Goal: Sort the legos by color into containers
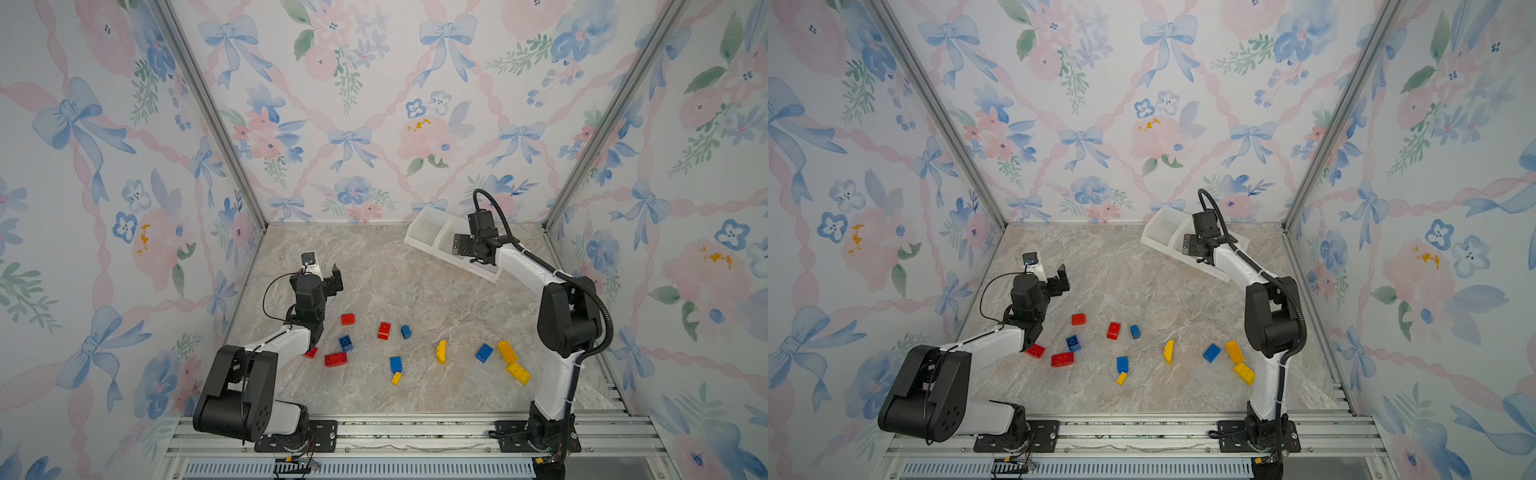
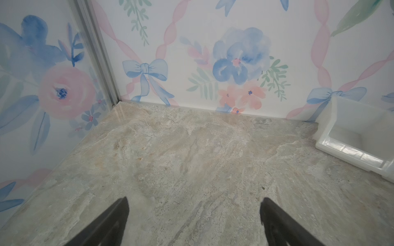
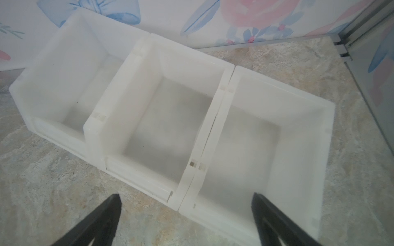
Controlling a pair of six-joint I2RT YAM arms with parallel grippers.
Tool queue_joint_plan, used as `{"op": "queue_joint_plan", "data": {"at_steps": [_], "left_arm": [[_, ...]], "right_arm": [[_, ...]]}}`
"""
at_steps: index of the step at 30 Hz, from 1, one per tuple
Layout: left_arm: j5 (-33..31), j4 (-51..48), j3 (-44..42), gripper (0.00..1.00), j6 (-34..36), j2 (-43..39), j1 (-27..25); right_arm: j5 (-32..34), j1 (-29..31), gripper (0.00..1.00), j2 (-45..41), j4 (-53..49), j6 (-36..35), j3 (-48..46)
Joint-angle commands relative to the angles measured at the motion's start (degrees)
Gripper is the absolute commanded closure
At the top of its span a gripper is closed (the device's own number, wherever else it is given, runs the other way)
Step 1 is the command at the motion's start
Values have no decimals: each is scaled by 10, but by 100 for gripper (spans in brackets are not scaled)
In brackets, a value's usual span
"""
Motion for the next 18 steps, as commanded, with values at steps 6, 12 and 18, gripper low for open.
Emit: {"op": "queue_joint_plan", "data": {"at_steps": [6, 12, 18], "left_arm": [[33, -56, 26, 2, -33, -13, -9], [31, -67, 36, 2, -39, -11, -25], [23, -76, 42, 2, -43, -10, -38]], "right_arm": [[-36, -25, 10, 81, -104, 64, 95], [-43, -35, 19, 111, -102, 62, 118], [-41, -36, 28, 127, -97, 56, 130]]}}
